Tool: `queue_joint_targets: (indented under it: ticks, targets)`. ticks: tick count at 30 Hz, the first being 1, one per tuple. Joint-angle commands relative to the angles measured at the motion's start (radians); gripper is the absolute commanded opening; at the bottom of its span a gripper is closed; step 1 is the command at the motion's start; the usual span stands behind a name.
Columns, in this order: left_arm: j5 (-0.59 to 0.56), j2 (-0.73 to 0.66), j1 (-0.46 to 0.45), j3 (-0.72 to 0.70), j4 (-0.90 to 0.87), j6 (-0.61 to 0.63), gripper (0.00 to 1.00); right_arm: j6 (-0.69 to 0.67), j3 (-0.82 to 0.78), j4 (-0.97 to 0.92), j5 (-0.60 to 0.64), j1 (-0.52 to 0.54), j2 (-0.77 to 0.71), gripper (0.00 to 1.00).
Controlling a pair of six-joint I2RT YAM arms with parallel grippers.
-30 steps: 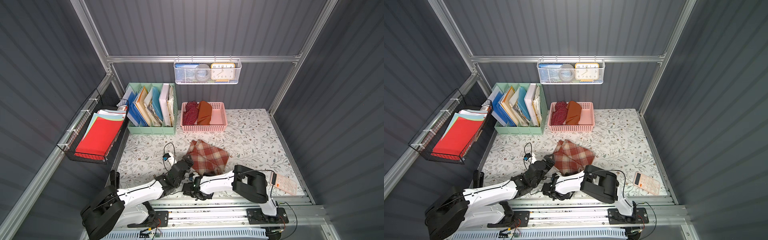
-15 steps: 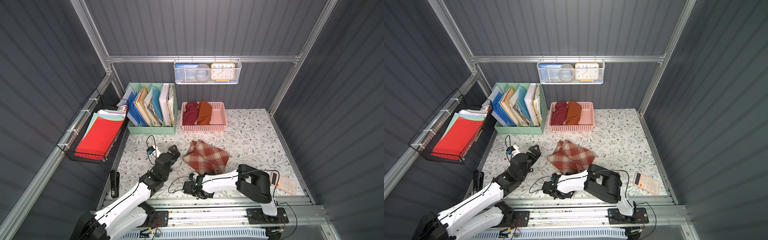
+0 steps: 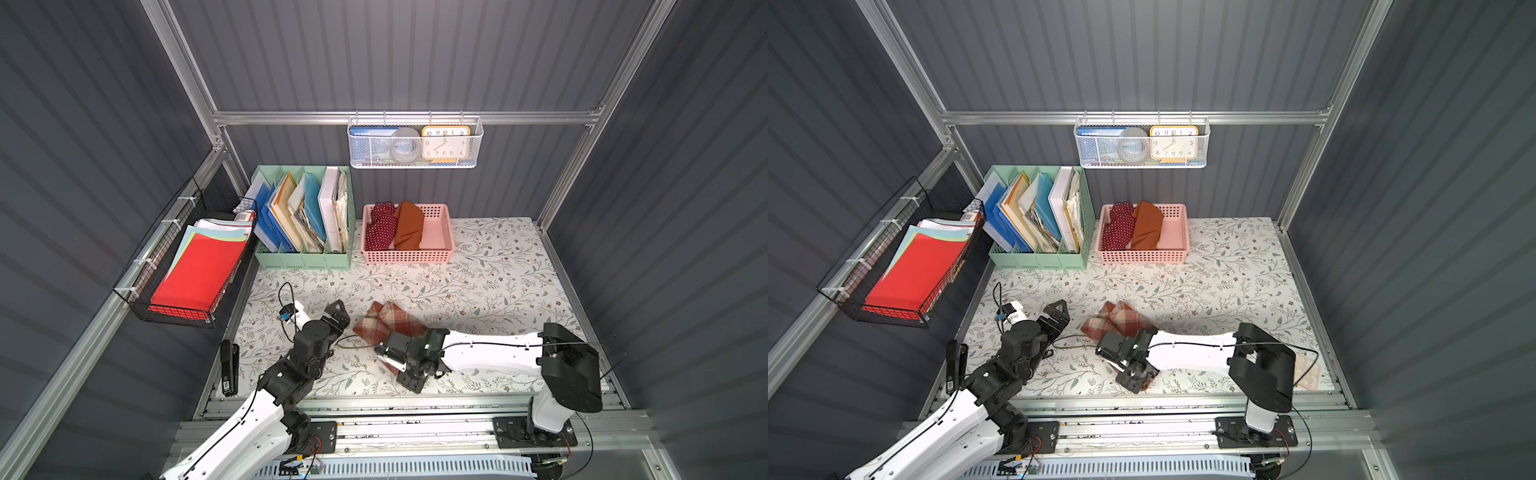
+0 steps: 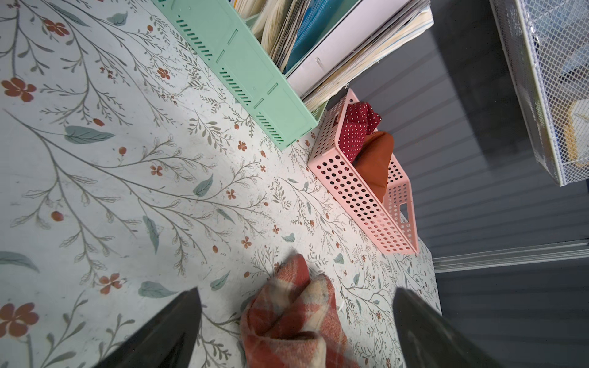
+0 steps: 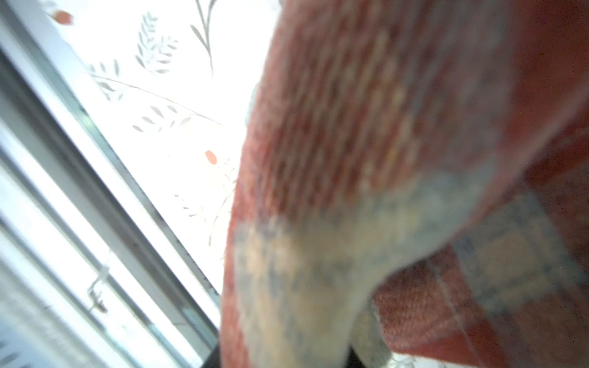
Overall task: Roll up the skirts
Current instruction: Roll the skirt at the center of the board.
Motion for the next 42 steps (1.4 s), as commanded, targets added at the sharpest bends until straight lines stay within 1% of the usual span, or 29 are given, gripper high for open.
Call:
queue_joint_targets:
  ticks: [1,3,5,7,9,12,16,18,21,23,26,29,31,33,34,35,36,37,39,41,42]
  targets:
    - [0.017,-0.034,0.003,-0.024,-0.057,0.002,0.98,0.046,-0.063,0.115,-0.409,-0.094,-0.011,0.00]
    - [0.043,-0.032,0.002,-0.041,-0.044,-0.004,0.97,0.063,-0.070,0.155,-0.541,-0.164,-0.005,0.00]
    - [0.076,-0.013,0.002,-0.058,-0.018,-0.020,0.96,0.084,-0.087,0.220,-0.627,-0.214,0.016,0.00]
    - [0.108,0.013,0.002,-0.083,0.030,-0.038,0.95,0.111,-0.109,0.254,-0.667,-0.251,0.038,0.00]
    - [0.142,0.051,0.002,-0.107,0.093,-0.052,0.94,0.142,-0.148,0.282,-0.677,-0.297,0.045,0.00]
    - [0.174,0.125,0.002,-0.126,0.182,-0.053,0.94,0.165,-0.187,0.283,-0.637,-0.342,0.035,0.00]
    - [0.224,0.247,0.002,-0.115,0.307,-0.032,0.94,0.181,-0.180,0.208,-0.517,-0.344,0.022,0.12]
    - [0.248,0.328,0.002,-0.094,0.356,-0.021,0.94,0.191,-0.191,0.190,-0.452,-0.342,0.010,0.20]
    - [0.287,0.430,0.001,-0.071,0.441,-0.009,0.95,0.200,-0.193,0.130,-0.373,-0.336,-0.008,0.27]
    - [0.310,0.491,0.001,-0.052,0.485,-0.006,0.95,0.212,-0.192,0.092,-0.284,-0.321,-0.024,0.30]
    - [0.340,0.571,-0.003,-0.029,0.543,0.002,0.95,0.217,-0.189,0.048,-0.202,-0.295,-0.050,0.32]
    - [0.361,0.637,-0.017,-0.005,0.590,0.004,0.95,0.228,-0.191,0.029,-0.186,-0.277,-0.057,0.34]
    - [0.362,0.669,-0.033,0.015,0.598,0.008,0.96,0.236,-0.191,0.025,-0.136,-0.254,-0.058,0.34]
    - [0.359,0.698,-0.052,0.025,0.616,0.009,0.96,0.248,-0.215,0.062,-0.145,-0.254,-0.062,0.34]
    - [0.358,0.707,-0.061,0.028,0.625,0.007,0.96,0.253,-0.227,0.085,-0.159,-0.257,-0.065,0.30]
    - [0.358,0.719,-0.071,0.029,0.635,0.007,0.96,0.253,-0.240,0.116,-0.212,-0.262,-0.065,0.25]
    - [0.354,0.727,-0.082,0.029,0.645,0.004,0.96,0.266,-0.259,0.156,-0.244,-0.267,-0.063,0.23]
    - [0.353,0.734,-0.093,0.024,0.661,0.003,0.96,0.279,-0.274,0.176,-0.278,-0.273,-0.057,0.21]
    - [0.351,0.746,-0.116,0.014,0.694,0.002,0.97,0.303,-0.313,0.276,-0.362,-0.289,-0.039,0.20]
    - [0.343,0.756,-0.134,0.013,0.696,0.002,0.97,0.334,-0.337,0.312,-0.392,-0.307,-0.023,0.20]
    - [0.341,0.762,-0.142,0.010,0.699,0.001,0.97,0.345,-0.345,0.319,-0.386,-0.313,-0.018,0.21]
